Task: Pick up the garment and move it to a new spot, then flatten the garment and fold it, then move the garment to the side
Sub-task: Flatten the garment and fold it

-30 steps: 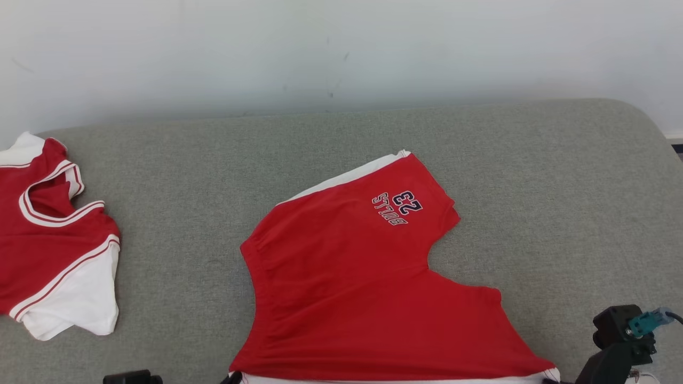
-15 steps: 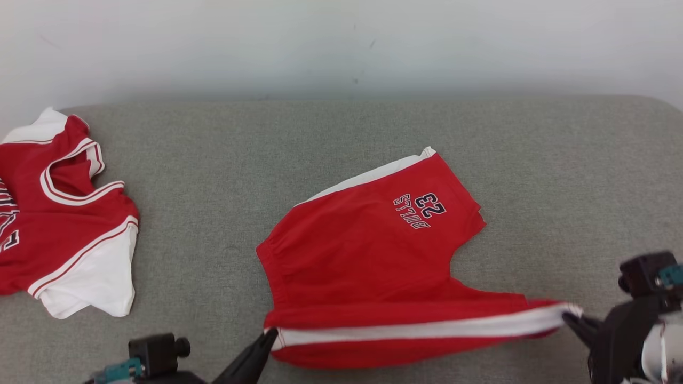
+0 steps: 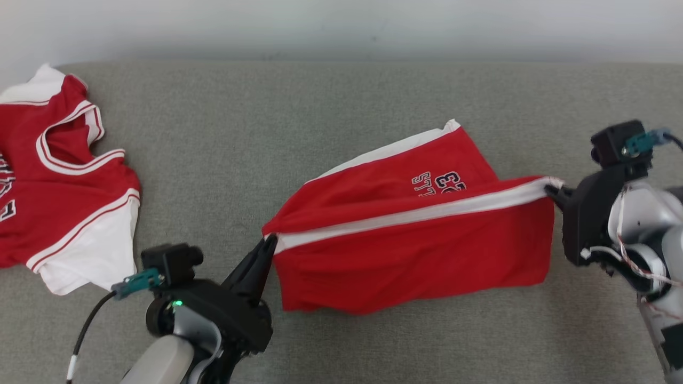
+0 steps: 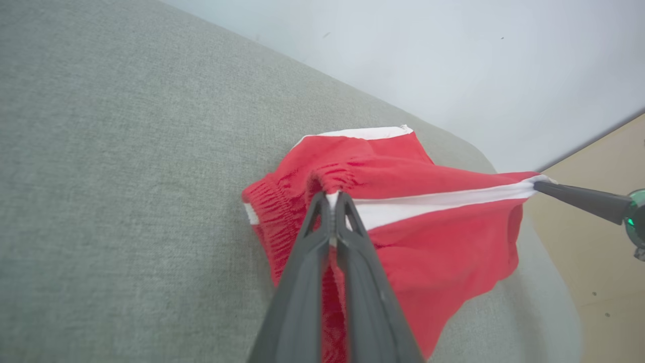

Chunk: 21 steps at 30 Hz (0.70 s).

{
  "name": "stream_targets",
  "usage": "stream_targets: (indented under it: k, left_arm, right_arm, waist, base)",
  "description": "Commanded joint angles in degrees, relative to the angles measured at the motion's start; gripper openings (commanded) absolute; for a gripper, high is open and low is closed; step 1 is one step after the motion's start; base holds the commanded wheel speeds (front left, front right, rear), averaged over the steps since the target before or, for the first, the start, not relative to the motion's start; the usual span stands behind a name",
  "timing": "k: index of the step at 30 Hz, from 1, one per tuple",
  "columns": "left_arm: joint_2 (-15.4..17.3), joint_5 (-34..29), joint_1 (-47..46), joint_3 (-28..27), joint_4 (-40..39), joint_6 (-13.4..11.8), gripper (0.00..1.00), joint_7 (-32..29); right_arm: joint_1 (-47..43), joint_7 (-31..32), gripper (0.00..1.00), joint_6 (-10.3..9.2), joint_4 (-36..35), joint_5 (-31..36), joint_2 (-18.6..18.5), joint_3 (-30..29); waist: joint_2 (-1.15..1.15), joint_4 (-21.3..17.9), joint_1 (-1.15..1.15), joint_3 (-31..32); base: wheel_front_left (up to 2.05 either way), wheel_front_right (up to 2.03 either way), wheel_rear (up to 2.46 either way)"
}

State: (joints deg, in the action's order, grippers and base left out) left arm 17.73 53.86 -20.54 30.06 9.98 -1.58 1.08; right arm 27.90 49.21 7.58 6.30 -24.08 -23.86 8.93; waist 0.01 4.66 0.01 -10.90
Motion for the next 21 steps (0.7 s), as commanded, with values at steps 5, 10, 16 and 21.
stream_targets:
  k: [5,10,16,21]
  left_arm:
    - [-3.3,-3.0,-6.6,0.7,5.3,-0.5,0.0,2.7]
    - [-5.5,-4.4,-10.6,1.1,9.4,-1.4,0.0,4.3]
    - [-7.4,-5.2,-13.8,1.0,12.9,-2.0,0.0,5.8]
    - [-8.8,-5.3,-15.4,1.5,15.1,-1.1,0.0,6.6]
  right_arm:
    - [9.9,-6.9,0.0,-0.17,10.5,0.8,-1.9,4.8]
    - [16.9,-12.9,0.0,-0.17,18.5,1.9,-2.1,8.3]
    - [23.3,-18.2,0.0,-0.17,26.6,3.2,-1.1,10.7]
    - [26.9,-21.8,0.0,-0.17,32.3,4.0,0.5,11.4]
  waist:
    - [-0.01,3.1,-0.01,-3.8]
    - [-0.01,4.5,-0.01,-5.7]
    - [-0.01,5.8,-0.01,-7.5]
    - [-0.01,6.8,-0.01,-8.4]
  base:
    - [0.0,0.0,0.0]
    - [0.0,0.0,0.0]
    - [0.0,0.0,0.0]
    - [0.0,0.0,0.0]
